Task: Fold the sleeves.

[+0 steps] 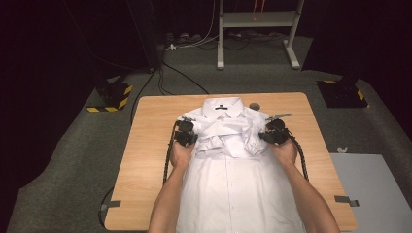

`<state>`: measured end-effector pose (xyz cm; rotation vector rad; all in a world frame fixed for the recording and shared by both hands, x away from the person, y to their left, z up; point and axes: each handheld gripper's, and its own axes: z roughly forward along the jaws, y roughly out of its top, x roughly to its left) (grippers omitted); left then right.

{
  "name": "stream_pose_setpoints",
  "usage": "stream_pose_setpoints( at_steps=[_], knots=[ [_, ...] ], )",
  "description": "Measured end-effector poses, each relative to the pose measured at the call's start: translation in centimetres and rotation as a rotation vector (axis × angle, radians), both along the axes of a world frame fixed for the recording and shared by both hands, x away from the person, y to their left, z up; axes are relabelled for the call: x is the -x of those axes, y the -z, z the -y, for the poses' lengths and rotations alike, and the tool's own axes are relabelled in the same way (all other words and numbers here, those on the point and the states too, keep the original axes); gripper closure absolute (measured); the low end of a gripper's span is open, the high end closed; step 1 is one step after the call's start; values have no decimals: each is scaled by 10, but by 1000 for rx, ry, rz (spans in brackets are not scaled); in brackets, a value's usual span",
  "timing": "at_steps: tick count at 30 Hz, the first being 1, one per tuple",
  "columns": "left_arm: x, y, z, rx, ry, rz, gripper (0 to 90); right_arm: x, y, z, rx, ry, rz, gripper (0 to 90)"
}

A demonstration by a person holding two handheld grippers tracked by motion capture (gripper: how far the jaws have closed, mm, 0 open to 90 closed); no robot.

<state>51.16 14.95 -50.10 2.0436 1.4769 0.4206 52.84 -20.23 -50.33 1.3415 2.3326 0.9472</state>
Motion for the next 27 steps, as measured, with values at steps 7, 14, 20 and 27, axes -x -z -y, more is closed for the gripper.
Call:
stream_pose_setpoints(
  at_steps=[7, 14, 20, 27],
  knots=[
    [11, -24, -7, 11, 25, 34, 870, 14, -20, 5, -11, -31, 36, 832],
    [23, -49, -9, 23, 70, 76, 870, 27, -39, 13, -33, -49, 71, 832],
    [26, -63, -12, 39, 84, 92, 870, 34, -50, 21, -67, -54, 85, 832],
    [28, -74, -19, 57, 78, 98, 871, 40, -68, 28, -144, -48, 108, 832]
  ],
)
